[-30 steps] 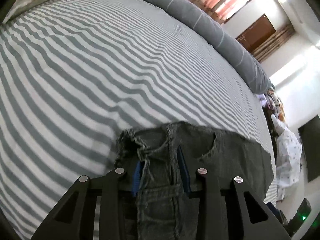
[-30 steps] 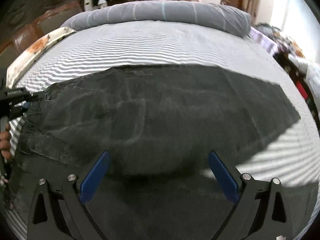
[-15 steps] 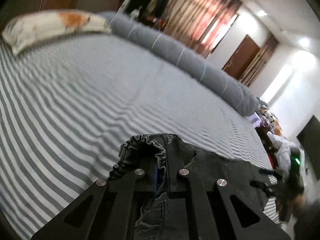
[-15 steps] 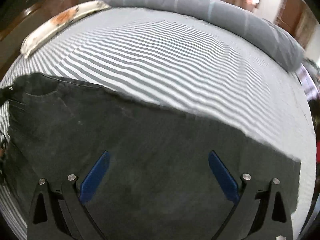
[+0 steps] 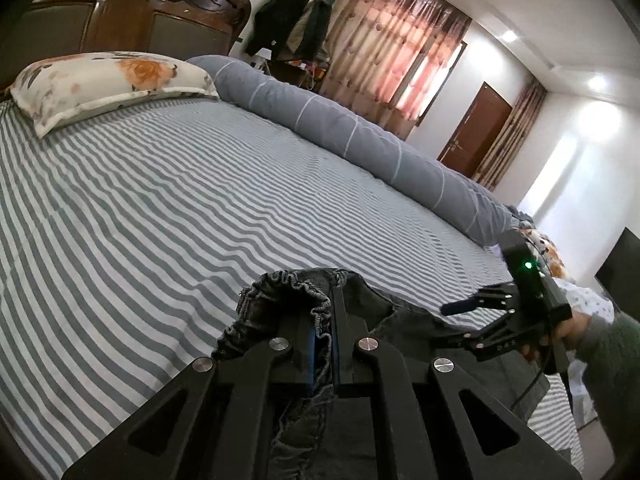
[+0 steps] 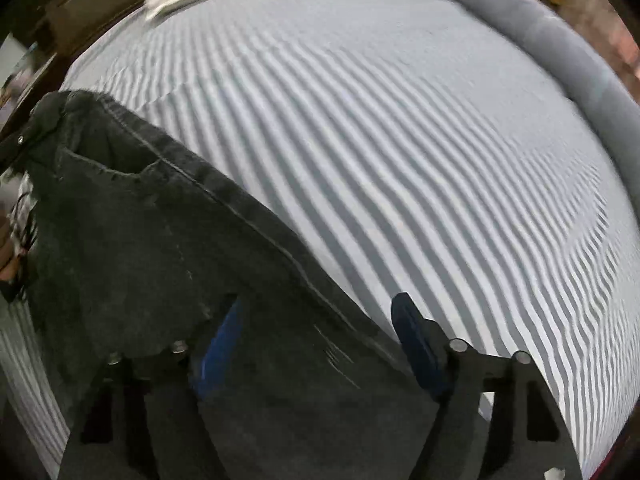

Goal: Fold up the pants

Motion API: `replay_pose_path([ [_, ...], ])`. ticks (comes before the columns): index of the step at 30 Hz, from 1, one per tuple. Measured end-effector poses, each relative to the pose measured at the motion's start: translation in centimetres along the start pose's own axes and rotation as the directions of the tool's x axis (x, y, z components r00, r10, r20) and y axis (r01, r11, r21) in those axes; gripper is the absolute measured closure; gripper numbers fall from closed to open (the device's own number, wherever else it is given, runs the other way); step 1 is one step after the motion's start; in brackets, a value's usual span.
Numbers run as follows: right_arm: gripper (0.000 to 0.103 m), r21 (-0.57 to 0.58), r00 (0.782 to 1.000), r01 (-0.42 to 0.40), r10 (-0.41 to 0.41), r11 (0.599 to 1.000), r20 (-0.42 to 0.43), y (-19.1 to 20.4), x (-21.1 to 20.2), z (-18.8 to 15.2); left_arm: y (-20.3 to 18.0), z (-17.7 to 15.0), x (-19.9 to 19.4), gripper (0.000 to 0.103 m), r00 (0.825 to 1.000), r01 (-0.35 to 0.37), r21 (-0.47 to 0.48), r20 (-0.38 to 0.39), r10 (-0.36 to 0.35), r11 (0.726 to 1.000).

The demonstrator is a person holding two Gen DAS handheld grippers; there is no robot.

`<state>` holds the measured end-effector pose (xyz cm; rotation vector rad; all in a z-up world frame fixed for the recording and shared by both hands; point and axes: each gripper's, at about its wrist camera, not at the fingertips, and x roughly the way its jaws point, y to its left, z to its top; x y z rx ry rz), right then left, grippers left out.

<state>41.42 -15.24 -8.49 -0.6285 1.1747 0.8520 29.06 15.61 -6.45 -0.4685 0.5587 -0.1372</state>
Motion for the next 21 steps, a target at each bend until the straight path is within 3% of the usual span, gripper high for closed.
replay_pose_path([
  [3,0.040,-0.039,0.996,-0.088,0.087,0.995,-0.036,0.0,1.1,0.7,-0.1,-0.1,-0.2,0.098,1.000,0.000,-0.003,0.001,0.000,1.000],
  [9,0.060,-0.034,0.974,-0.216,0.212,0.976,-0.084,-1.6,2.3,0.8,-0.4,-0.4,-0.6,0.098,1.000,0.001,0.010,0.020,-0.001,1.000],
  [11,0.060,-0.042,0.973,-0.210,0.204,0.977,-0.112,-2.6,2.1,0.0,-0.6,-0.6,-0.7,0.098,1.000,-0.014,0.024,0.026,0.013,1.000],
  [18,0.057,0.019,0.978,-0.062,0.064,0.998,-0.199,-7.7,1.7,-4.6,-0.4,-0.6,-0.5,0.098,0.999,-0.027,0.030,0.026,0.026,0.999],
  [21,0.056,0.021,0.980,-0.052,0.055,0.998,-0.190,-8.0,1.8,-5.7,-1.0,-0.8,-0.5,0.098,0.999,-0.037,0.055,0.040,0.035,0.998],
])
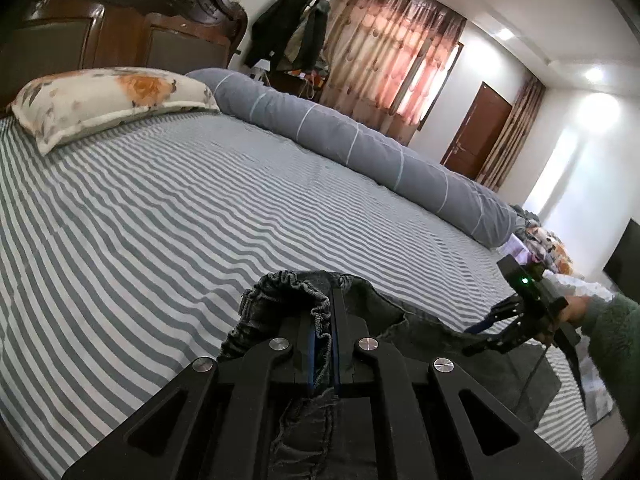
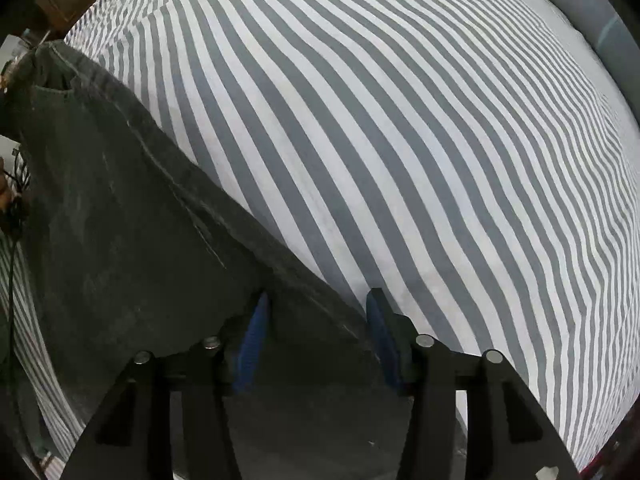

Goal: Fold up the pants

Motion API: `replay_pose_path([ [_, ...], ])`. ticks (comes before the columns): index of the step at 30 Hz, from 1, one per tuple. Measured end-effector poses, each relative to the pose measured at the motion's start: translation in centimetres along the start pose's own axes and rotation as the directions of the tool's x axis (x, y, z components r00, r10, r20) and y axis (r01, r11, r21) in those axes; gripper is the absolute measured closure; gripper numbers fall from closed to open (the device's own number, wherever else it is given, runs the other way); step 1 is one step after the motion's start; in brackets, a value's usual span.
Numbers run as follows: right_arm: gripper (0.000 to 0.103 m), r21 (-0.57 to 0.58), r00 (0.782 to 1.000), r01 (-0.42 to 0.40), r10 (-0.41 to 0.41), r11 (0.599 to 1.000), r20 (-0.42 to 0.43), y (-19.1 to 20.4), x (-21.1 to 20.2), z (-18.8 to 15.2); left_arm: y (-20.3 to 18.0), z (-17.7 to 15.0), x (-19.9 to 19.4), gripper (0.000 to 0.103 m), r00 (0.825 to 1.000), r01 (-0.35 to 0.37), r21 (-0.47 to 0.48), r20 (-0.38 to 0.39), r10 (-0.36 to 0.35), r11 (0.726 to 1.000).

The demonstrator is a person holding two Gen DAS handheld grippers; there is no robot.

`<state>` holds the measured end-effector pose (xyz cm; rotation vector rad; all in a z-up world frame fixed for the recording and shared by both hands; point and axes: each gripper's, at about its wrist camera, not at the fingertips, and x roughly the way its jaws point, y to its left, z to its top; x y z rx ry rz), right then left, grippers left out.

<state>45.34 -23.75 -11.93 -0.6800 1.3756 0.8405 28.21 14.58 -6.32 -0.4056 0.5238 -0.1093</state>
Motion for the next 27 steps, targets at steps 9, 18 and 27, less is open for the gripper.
replay_pose_path([
  [9,0.095,0.003,0.990,0.116,-0.116,0.993,0.076,4.7,0.9,-0.3,-0.2,-0.1,0.9,0.098,0.999,-0.045,0.036,-0.025,0.046,0.998],
  [18,0.100,0.120,0.857,0.490,-0.502,0.863,0.115,12.8,-2.2,-2.2,0.1,1.1,0.3,0.097,0.994,-0.046,0.048,-0.092,0.050,0.998],
  [27,0.100,0.308,0.784,0.542,-0.602,0.782,0.151,19.7,-7.5,-9.5,-2.1,0.8,-5.7,0.097,0.993,0.016,0.166,-0.115,0.003,0.986],
])
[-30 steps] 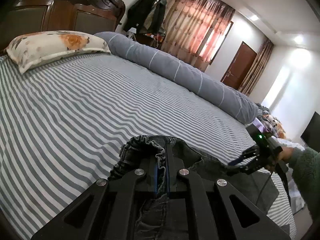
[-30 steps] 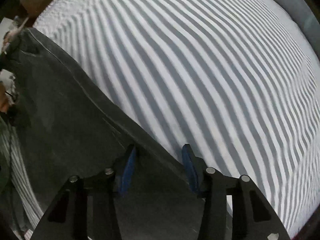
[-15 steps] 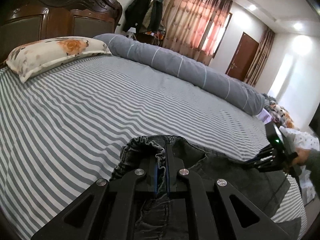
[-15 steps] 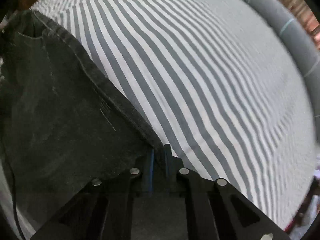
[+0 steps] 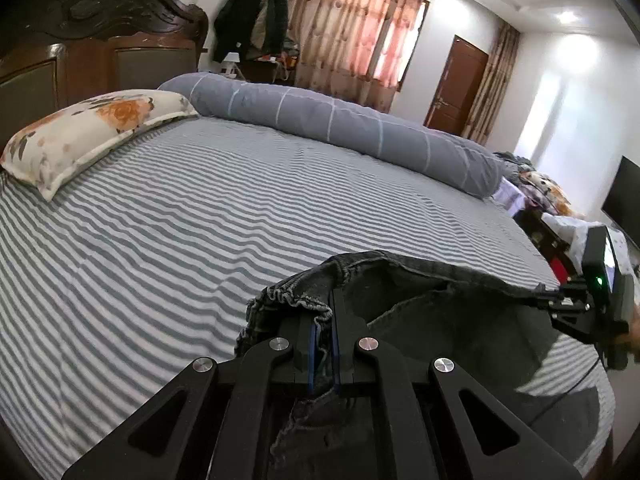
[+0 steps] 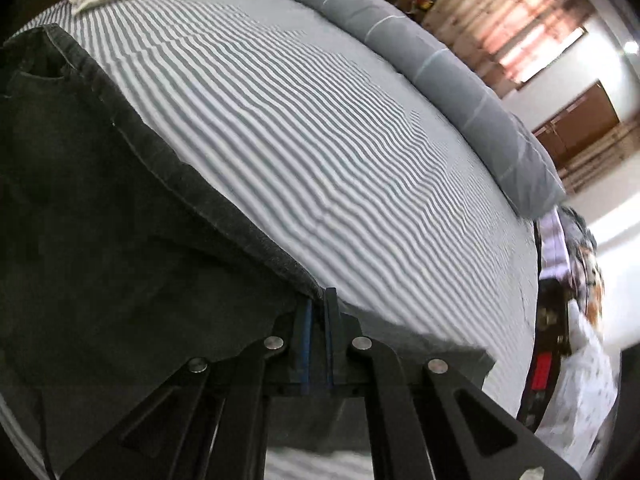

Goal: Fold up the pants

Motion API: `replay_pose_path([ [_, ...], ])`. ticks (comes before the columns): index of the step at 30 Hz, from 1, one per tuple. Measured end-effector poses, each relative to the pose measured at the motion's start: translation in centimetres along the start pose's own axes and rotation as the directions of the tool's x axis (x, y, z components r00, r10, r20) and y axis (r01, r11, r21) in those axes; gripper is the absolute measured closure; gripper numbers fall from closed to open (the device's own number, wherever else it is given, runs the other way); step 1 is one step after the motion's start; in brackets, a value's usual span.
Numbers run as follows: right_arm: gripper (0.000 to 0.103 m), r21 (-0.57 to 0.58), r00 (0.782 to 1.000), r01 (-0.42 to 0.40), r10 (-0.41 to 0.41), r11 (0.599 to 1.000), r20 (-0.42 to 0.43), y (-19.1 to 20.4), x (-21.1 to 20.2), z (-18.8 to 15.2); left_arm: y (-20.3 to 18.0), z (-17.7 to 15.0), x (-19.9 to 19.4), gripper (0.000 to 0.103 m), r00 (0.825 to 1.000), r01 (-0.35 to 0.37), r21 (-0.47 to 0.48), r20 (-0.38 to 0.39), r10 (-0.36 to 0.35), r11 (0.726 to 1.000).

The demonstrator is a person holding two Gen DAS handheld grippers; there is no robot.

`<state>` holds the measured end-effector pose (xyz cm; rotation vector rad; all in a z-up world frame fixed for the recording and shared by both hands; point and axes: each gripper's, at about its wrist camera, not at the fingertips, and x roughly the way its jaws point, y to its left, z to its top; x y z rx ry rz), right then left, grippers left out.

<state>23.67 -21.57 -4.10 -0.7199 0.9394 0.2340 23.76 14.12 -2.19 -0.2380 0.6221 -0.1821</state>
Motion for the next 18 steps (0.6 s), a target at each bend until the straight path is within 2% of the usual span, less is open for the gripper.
replay_pose_path([
  [2,0.100,0.052,1.000,-0.002,0.001,0.999,0.008,-2.0,-0.9,-2.8,-0.3,-0.4,-1.2,0.097,1.000,0.008,0.011,-0.010,-0.008,1.000],
  [8,0.100,0.180,0.999,-0.032,0.032,0.983,0.006,0.1,-3.5,-9.4,-1.8,-3.8,-4.6,0.097,0.997,0.008,0.069,-0.073,-0.003,0.998],
  [14,0.100,0.273,0.997,-0.077,0.081,0.959,-0.001,3.6,-3.8,-14.2,-1.6,-7.4,-6.1,0.096,0.985,-0.017,0.094,-0.169,0.033,0.995],
  [18,0.099,0.301,0.995,-0.090,0.101,0.949,-0.022,4.7,-2.6,-15.3,-1.2,-10.3,-6.3,0.096,0.968,-0.045,0.088,-0.243,0.065,0.995],
])
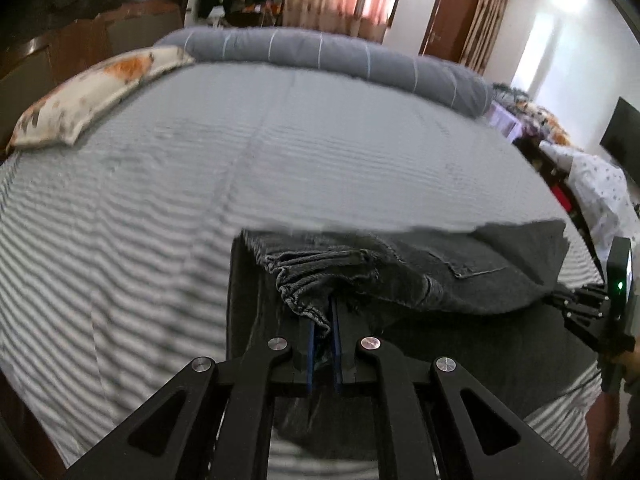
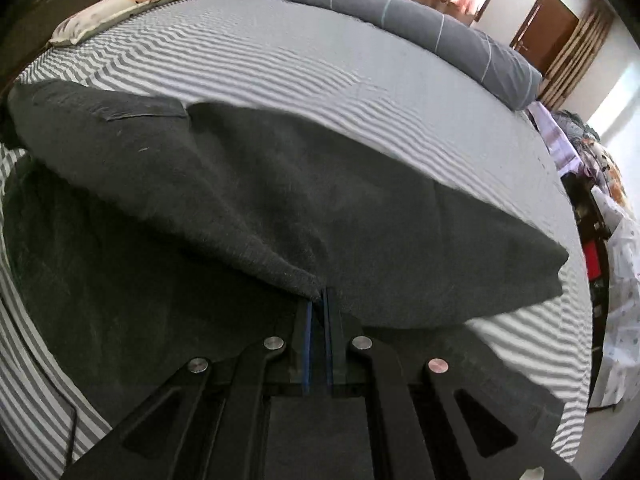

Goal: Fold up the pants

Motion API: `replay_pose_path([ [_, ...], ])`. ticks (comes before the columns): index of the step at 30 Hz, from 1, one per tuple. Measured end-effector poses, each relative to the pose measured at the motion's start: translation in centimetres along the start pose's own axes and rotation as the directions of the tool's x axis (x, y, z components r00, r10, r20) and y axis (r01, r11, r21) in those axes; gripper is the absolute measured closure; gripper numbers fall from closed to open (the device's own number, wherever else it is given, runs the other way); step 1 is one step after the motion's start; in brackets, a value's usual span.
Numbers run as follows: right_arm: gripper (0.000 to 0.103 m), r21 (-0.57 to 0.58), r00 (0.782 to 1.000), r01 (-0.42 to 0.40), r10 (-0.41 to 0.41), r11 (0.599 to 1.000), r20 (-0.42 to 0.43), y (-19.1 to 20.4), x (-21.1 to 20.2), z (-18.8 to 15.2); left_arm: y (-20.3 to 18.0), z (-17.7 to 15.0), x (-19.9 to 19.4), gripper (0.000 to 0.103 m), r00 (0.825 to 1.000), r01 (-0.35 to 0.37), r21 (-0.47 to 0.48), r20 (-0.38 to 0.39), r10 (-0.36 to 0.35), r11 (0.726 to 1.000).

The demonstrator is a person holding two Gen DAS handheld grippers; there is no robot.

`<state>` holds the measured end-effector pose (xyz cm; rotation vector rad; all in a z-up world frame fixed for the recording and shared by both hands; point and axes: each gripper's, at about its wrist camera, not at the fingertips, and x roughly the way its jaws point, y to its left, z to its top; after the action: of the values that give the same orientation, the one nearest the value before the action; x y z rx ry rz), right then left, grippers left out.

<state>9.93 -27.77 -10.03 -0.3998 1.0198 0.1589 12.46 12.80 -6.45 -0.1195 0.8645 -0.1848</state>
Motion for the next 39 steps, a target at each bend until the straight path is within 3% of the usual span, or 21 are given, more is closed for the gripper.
replay_pose_path([
  [8,0.098,0.084,0.997,-0.048,0.052,0.995,-0.048,-0.4,1.6,-1.6,-0.5,-3.6,2.1,0.093,0.992,-0.058,0.015,-0.113,0.059,0.998],
  [12,0.093,0.178,0.995,-0.087,0.095,0.980,-0.038,-1.7,1.4,-1.4,0.1,-3.8,2.3,0.088,0.990,-0.041,-0.028,-0.136,0.036,0.999],
  [15,0.081,0.233,0.991,-0.125,0.131,0.964,-0.012,-1.9,0.1,-2.2,0.8,-3.4,1.7,0.071,0.988,-0.020,-0.081,-0.157,0.007,0.996],
  [17,0.078,0.253,0.990,-0.136,0.139,0.958,0.008,-1.9,-1.0,-2.8,1.3,-3.5,1.1,0.054,0.985,-0.002,-0.126,-0.170,-0.020,0.992],
  [20,0.078,0.292,0.986,-0.167,0.165,0.942,0.031,-1.5,-2.8,-4.0,2.5,-3.8,0.1,0.048,0.981,0.039,-0.224,-0.178,-0.080,0.974],
  [24,0.075,0.383,0.970,-0.242,0.232,0.892,0.073,-2.2,-4.2,-5.5,4.1,-4.7,-1.1,0.046,0.964,0.138,-0.386,-0.160,-0.214,0.912],
  [28,0.073,0.489,0.948,-0.315,0.293,0.813,0.123,-3.5,-5.0,-7.1,4.4,-5.3,-1.6,0.044,0.926,0.259,-0.515,-0.109,-0.362,0.817],
  [31,0.072,0.520,0.952,-0.303,0.280,0.799,0.125,-3.9,-5.1,-7.9,4.2,-5.0,-0.9,0.044,0.897,0.307,-0.592,-0.080,-0.434,0.745],
  [33,0.072,0.527,0.953,-0.300,0.277,0.795,0.124,-4.0,-5.1,-8.4,3.9,-4.6,-0.3,0.043,0.898,0.299,-0.612,-0.080,-0.433,0.732],
  [36,0.072,0.536,0.952,-0.301,0.276,0.788,0.129,-4.4,-5.2,-8.9,3.6,-4.0,1.0,0.042,0.908,0.256,-0.625,-0.106,-0.405,0.737],
  [39,0.071,0.569,0.946,-0.319,0.290,0.758,0.144,-5.3,-5.0,-9.4,3.5,-3.7,2.8,0.042,0.904,0.215,-0.668,-0.140,-0.404,0.713],
])
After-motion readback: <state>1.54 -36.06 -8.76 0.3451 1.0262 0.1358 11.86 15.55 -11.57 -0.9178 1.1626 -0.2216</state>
